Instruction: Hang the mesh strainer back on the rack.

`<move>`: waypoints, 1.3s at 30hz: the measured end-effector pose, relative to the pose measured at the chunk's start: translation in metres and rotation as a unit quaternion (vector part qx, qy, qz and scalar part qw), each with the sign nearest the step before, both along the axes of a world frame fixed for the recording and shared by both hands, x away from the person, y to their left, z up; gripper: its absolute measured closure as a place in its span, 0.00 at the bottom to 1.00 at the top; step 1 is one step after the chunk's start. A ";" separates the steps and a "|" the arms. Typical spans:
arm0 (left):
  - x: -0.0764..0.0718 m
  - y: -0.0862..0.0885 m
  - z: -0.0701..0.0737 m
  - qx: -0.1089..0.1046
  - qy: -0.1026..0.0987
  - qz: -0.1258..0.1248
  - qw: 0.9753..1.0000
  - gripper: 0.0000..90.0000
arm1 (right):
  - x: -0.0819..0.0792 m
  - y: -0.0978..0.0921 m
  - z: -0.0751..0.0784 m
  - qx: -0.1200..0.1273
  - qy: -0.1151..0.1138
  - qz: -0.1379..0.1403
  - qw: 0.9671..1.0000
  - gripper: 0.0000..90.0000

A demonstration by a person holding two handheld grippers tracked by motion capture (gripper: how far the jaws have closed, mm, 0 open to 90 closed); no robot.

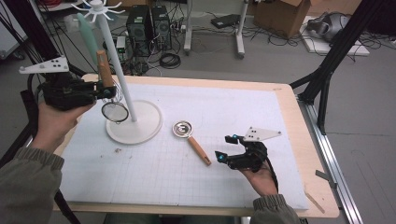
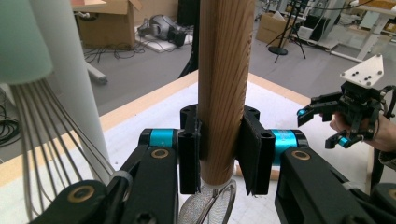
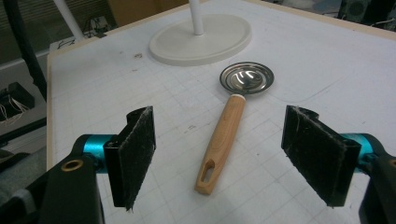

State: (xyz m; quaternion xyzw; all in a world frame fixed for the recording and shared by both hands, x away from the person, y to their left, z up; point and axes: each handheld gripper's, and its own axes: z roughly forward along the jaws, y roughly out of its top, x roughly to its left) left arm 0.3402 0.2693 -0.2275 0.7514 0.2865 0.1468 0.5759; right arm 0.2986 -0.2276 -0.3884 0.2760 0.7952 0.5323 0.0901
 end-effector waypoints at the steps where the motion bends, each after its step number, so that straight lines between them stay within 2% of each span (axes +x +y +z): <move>1: 0.001 0.000 0.001 -0.002 0.000 0.000 1.000 0.79 | 0.000 0.000 0.000 0.001 -0.001 0.000 1.000 0.28; 20: 0.017 0.004 0.023 -0.012 -0.002 0.017 1.000 0.79 | 0.001 -0.001 -0.001 0.002 0.002 0.001 1.000 0.28; 29: 0.022 0.004 0.034 -0.017 -0.009 0.017 1.000 0.79 | 0.001 -0.001 -0.002 0.005 0.004 0.002 1.000 0.28; 34: 0.025 0.005 0.039 -0.019 -0.011 0.026 0.999 0.79 | 0.001 -0.001 -0.002 0.004 0.003 0.003 1.000 0.28; 39: 0.027 0.003 0.042 -0.026 -0.012 0.022 0.999 0.79 | 0.001 0.000 -0.003 0.004 0.006 0.005 1.000 0.28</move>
